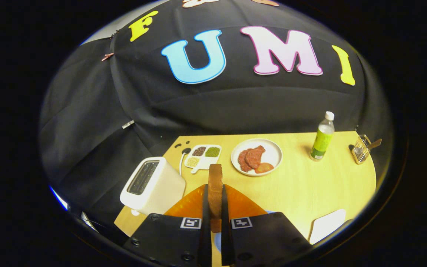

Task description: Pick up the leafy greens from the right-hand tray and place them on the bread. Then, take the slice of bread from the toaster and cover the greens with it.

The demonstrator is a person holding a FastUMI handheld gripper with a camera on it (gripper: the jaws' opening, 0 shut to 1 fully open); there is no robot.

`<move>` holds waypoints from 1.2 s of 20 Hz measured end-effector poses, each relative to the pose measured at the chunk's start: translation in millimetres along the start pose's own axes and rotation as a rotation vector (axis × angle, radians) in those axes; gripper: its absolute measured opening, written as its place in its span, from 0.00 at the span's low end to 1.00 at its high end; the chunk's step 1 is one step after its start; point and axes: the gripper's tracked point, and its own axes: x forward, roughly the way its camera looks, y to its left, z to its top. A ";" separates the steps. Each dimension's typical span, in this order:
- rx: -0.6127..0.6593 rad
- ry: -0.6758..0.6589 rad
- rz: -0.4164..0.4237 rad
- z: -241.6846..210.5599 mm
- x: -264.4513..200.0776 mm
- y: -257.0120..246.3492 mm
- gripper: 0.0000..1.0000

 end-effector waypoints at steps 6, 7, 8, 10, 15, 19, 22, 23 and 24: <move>0.103 0.061 -0.052 -43.8 -4.0 -38.7 0.15; 0.115 0.075 -0.062 -53.6 -4.1 -43.8 0.15; 0.130 0.089 -0.068 -63.1 -3.5 -47.4 0.15; 0.170 0.117 -0.066 -80.9 -1.5 -49.0 0.14; 0.183 0.120 -0.077 -100.8 6.4 -49.9 0.15; 0.203 0.126 -0.101 -113.5 8.8 -62.0 0.15; 0.194 0.119 -0.122 -119.5 2.1 -78.8 0.18; 0.191 0.121 -0.130 -124.8 -0.7 -84.1 0.18; 0.192 0.125 -0.131 -129.2 -4.3 -86.8 0.23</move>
